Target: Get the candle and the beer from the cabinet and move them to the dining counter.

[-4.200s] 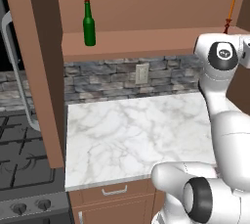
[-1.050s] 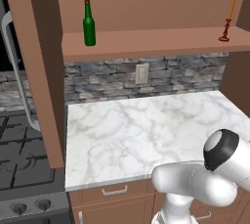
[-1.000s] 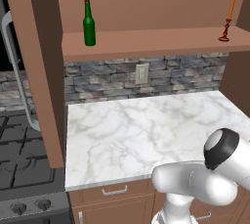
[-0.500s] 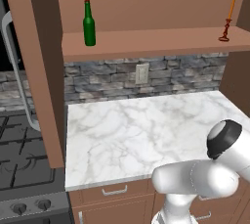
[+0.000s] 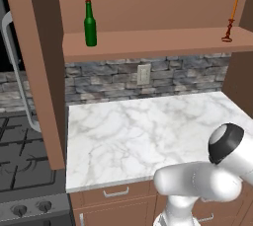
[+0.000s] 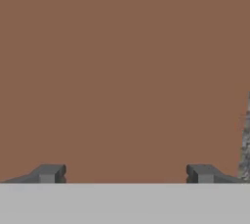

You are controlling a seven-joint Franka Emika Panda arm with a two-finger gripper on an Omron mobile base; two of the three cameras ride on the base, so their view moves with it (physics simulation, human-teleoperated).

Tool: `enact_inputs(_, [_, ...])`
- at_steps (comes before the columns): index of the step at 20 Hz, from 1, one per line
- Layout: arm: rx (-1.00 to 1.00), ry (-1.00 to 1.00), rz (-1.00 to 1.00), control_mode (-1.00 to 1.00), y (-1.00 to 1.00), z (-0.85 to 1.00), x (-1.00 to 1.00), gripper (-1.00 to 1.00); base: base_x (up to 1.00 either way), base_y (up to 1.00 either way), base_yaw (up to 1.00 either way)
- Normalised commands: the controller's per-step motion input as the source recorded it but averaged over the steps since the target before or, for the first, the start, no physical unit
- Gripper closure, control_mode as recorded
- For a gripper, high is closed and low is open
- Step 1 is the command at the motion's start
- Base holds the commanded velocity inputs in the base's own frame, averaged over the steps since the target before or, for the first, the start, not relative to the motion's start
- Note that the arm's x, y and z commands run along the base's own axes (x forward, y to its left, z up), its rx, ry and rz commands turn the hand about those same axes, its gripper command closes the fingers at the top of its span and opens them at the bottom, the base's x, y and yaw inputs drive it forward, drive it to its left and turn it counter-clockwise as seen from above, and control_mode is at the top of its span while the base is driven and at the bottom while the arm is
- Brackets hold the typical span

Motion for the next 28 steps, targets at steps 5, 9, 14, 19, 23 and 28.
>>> enact_inputs(5, [-0.05,0.00,0.06,-1.00,0.90,-0.03,0.00,-1.00,0.00,0.00,0.00])
enact_inputs(9, [-0.06,0.00,0.08,-1.00,0.99,0.00,0.00,-1.00,0.00,0.00,0.00])
enact_inputs(14, [-0.04,0.00,0.11,-1.00,0.90,0.00,0.00,-1.00,0.00,0.00,0.00])
enact_inputs(19, [0.00,0.00,0.22,-1.00,0.60,0.00,0.00,-1.00,0.00,0.00,0.00])
enact_inputs(23, [0.00,0.02,0.33,-1.00,0.43,0.02,0.00,-1.00,0.00,0.00,0.00])
enact_inputs(28, [0.01,0.07,0.43,-1.00,0.25,0.14,0.00,-1.00,0.00,0.00,0.00])
